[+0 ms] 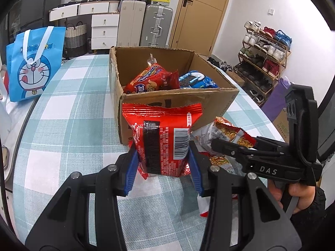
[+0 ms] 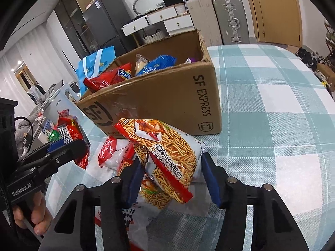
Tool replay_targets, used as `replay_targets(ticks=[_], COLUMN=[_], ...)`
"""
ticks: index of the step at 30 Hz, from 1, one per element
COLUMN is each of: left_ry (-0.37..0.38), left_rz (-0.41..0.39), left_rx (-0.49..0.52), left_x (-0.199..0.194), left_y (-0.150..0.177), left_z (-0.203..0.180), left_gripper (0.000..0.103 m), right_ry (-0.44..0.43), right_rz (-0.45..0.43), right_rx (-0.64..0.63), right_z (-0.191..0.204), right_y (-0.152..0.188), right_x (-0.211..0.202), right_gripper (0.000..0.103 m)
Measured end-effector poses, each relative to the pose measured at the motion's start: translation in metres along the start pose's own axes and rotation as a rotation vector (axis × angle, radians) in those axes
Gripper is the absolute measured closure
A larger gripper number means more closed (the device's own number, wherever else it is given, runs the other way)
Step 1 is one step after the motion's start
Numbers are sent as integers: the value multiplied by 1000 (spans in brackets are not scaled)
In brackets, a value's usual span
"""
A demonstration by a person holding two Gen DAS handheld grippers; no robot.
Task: Organize snacks
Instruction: 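Lift both bags over the box and open both grippers to drop them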
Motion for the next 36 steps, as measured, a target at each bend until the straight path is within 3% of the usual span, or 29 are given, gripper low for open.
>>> replay_targets(ticks=[19,36], left_ry=[6,-23], left_rz=[-70,-133], left_rx=[17,36], left_x=[-45,-85], left_y=[-5,-36], left_z=[-5,-13], left_gripper=[62,62], right_ry=[-54,-82], right_rz=[-157,-268], right_rx=[-7,-46], right_z=[21,53], right_y=[-13,-58], right_x=[-70,-107], right_gripper=[50,50])
Point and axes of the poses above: each gripper's, at about its wrist camera, not at the fingertips, and x roughly the way its jaws point, z to its left, y to its underside, the point moved 6 cm from there along x, roughly the way its jaws point, and after that the axes turned 3 degrees about -z, right-handed, at the moved point
